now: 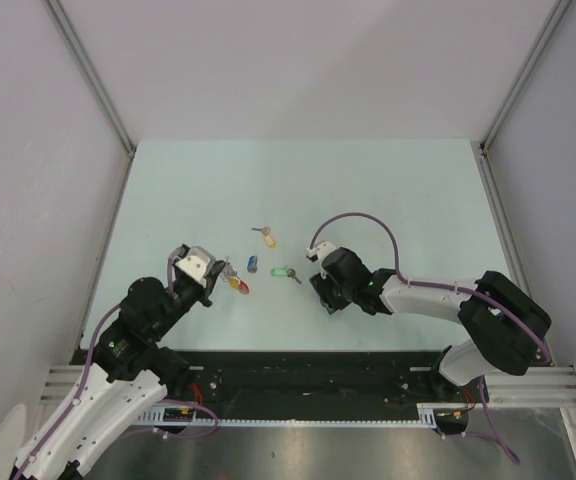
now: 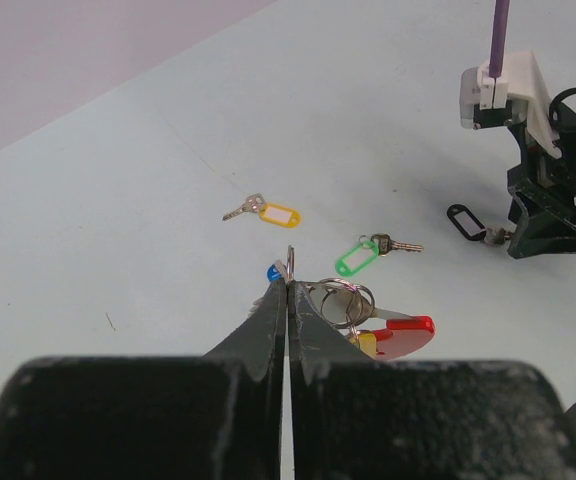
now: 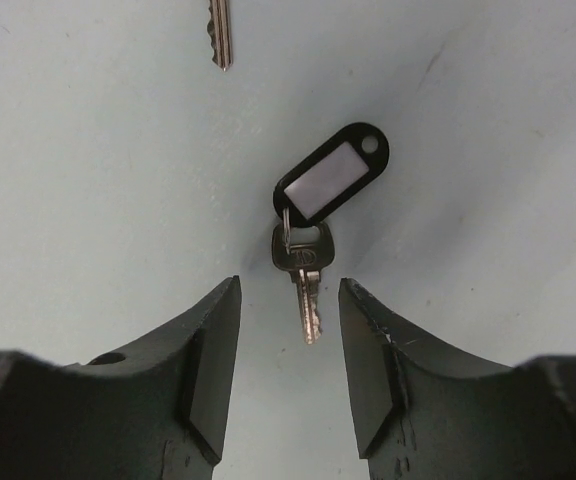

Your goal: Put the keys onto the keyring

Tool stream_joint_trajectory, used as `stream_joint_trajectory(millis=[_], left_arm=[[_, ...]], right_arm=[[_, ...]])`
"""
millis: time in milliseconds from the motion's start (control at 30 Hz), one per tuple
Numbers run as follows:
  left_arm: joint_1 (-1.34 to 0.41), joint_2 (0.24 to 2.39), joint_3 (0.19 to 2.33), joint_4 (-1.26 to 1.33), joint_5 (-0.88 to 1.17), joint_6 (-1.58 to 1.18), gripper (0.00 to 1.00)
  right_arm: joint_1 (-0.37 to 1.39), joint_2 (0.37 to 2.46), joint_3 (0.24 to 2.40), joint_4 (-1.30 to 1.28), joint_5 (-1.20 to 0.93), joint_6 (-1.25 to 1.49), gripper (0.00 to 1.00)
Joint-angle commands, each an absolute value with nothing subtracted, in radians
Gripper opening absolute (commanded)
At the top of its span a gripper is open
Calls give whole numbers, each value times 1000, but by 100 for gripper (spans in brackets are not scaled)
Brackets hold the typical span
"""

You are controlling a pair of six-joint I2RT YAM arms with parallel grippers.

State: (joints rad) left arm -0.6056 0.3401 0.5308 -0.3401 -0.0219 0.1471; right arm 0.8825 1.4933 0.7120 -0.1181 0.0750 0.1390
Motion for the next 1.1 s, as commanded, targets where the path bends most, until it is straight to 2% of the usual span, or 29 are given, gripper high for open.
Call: stream_joint_trajectory(millis=[0,300,467,667,733,867,967,1067], left_arm=[[-595,333,537,-298,-9,135,0],[-595,324,538,-298,-9,135,1],[-595,318,537,-299,-9,133,0],[-595,313,537,-301,-9,132,1],[-595,313,537,-299,-9,132,0],[-595,314,537,-301,-9,132,0],[-595,314,535,-299,-9,132,0],[-595,316,537,-299,-9,132,0]], right_arm=[[922,1470,704,-158,74,207,48],[971,1575,741,77,-126,249,46],[962,1600,883,5,-74,131,47],[812,1586,933,-43,-113,91,48],[757,1617,954,-58,-143,83,45],[724,1680,979,-75,-153,58,28],[723,1729,996,-83,-141,40,22],[724,1762,1000,-83,-123,32,21]])
